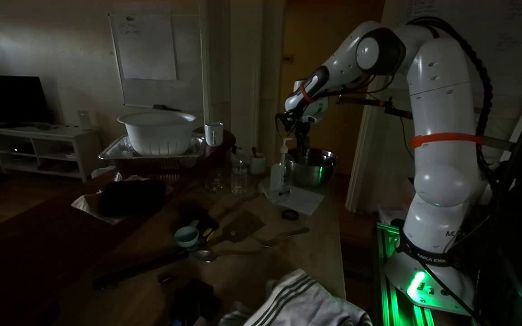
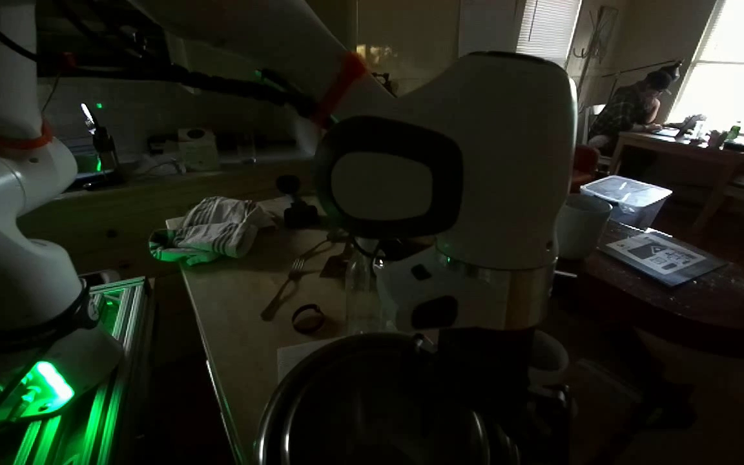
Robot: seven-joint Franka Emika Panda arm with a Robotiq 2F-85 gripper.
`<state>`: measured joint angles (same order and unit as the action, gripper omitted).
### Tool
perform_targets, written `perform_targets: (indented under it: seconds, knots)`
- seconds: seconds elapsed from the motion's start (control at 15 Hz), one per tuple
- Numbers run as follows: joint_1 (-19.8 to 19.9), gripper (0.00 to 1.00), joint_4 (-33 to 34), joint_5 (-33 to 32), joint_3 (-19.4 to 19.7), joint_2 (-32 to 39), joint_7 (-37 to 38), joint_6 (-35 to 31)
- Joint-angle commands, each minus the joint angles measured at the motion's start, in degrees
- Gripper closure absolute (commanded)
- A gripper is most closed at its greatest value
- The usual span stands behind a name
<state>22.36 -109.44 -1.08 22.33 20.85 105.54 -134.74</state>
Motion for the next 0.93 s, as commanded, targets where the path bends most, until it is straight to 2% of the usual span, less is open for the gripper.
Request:
perform_targets:
  seconds: [0.0, 0.6, 0.87]
  knots:
    - [-1.4, 0.0, -3.5, 1.3, 1.2, -1.2, 1.5, -3.2]
    - [-2.2, 0.0, -11.7, 1.6, 2.6, -9.1, 3.6, -12.9]
    - [-2.3, 0.0, -13.7, 0.9, 2.6, -11.0, 3.5, -12.3]
